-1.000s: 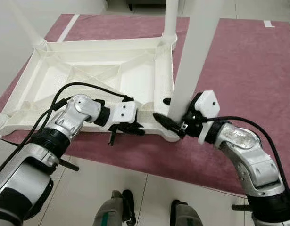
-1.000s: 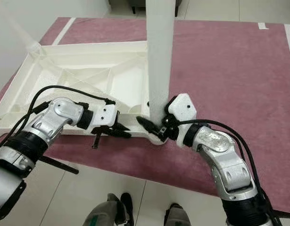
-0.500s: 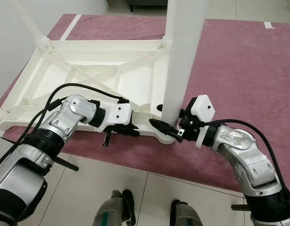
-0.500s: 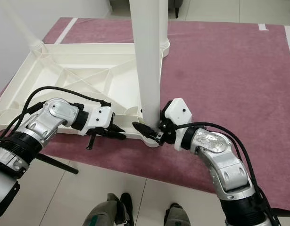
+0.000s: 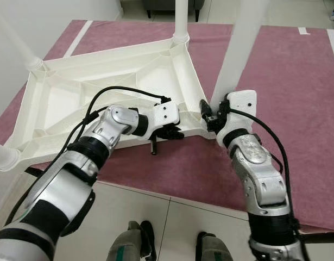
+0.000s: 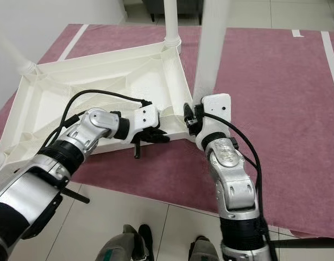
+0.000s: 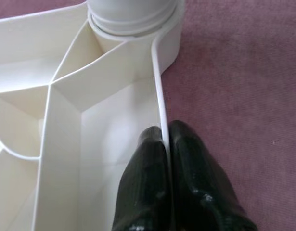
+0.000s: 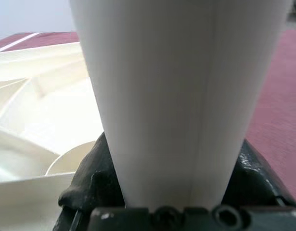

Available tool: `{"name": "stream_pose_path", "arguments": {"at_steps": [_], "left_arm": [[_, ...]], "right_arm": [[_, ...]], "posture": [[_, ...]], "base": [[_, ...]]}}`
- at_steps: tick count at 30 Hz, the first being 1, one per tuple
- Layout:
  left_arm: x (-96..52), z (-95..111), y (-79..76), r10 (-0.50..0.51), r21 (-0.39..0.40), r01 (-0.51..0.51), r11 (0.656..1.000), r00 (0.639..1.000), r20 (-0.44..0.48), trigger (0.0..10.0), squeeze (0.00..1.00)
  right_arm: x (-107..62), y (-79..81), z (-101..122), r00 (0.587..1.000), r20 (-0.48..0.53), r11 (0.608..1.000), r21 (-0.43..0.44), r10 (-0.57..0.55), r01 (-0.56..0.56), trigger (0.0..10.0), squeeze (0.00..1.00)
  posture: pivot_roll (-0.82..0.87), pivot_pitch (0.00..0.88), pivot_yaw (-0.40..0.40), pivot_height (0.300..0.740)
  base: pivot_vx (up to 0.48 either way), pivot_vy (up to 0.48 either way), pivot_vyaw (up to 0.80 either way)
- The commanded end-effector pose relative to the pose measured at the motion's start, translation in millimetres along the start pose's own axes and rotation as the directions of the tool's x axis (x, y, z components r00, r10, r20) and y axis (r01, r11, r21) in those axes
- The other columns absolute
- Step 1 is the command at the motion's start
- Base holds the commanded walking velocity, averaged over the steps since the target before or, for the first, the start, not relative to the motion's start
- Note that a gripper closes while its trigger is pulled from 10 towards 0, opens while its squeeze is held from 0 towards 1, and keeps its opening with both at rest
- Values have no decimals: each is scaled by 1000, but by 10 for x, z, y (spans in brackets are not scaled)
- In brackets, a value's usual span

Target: Building children table

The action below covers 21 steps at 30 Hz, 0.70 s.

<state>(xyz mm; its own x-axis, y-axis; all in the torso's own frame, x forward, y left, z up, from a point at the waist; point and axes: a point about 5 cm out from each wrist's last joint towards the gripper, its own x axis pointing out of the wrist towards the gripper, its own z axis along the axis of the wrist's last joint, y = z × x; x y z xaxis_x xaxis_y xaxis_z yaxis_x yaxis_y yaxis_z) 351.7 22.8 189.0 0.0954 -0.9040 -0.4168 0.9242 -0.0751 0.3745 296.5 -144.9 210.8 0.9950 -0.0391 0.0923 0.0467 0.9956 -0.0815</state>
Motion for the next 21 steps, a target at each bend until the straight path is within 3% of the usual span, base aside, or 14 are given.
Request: {"name": "stream_pose_path", "arguments": {"at_steps": [1,3,5,6,7,9,10,16,17,21], "left_arm": [[43,254,7,-89,139,79,987,994,66,0,0],[74,253,5,-95,137,85,987,993,69,0,0],[78,245,2,-96,136,86,987,993,69,0,0],[69,227,-2,-97,134,88,987,993,64,0,0],[56,205,-6,-98,132,90,987,994,57,0,0],[47,186,-5,-98,131,90,987,994,51,0,0],[36,167,-7,-99,130,93,987,994,45,0,0],[17,127,-13,-100,129,96,987,994,32,0,0],[7,111,-16,-101,130,97,987,994,26,0,0],[-9,97,-21,-108,141,104,985,994,18,0,0]], "right_arm": [[-80,-377,-562,918,-295,964,-40,-264,264,0,0],[-113,-361,-520,911,-248,944,-42,-328,329,0,0],[-109,-330,-495,924,-223,950,-39,-312,311,0,0],[-100,-296,-443,943,-176,959,-40,-282,279,4314,0],[-83,-253,-392,964,-132,973,-57,-231,225,10000,0],[-76,-219,-346,974,-95,977,-70,-206,200,10000,0],[-67,-174,-295,988,-53,987,-75,-145,141,10000,1000],[-45,-138,-163,997,31,996,-66,-64,66,10000,976],[-32,-122,-86,997,73,998,-54,-13,17,10000,0],[-21,-113,45,988,144,997,-71,54,-44,10000,0]], "posture": [[-87,196,173,740],[-90,195,175,740],[-90,195,175,740],[-90,194,176,740],[-88,192,176,740],[-87,192,176,740],[-86,190,175,740],[-83,188,174,740],[-83,188,174,740],[-83,188,171,740]], "base": [[0,0,0],[0,0,0],[0,0,0],[0,0,0],[0,0,0],[0,0,0],[0,0,0],[0,0,0],[0,0,0],[0,0,0]]}}
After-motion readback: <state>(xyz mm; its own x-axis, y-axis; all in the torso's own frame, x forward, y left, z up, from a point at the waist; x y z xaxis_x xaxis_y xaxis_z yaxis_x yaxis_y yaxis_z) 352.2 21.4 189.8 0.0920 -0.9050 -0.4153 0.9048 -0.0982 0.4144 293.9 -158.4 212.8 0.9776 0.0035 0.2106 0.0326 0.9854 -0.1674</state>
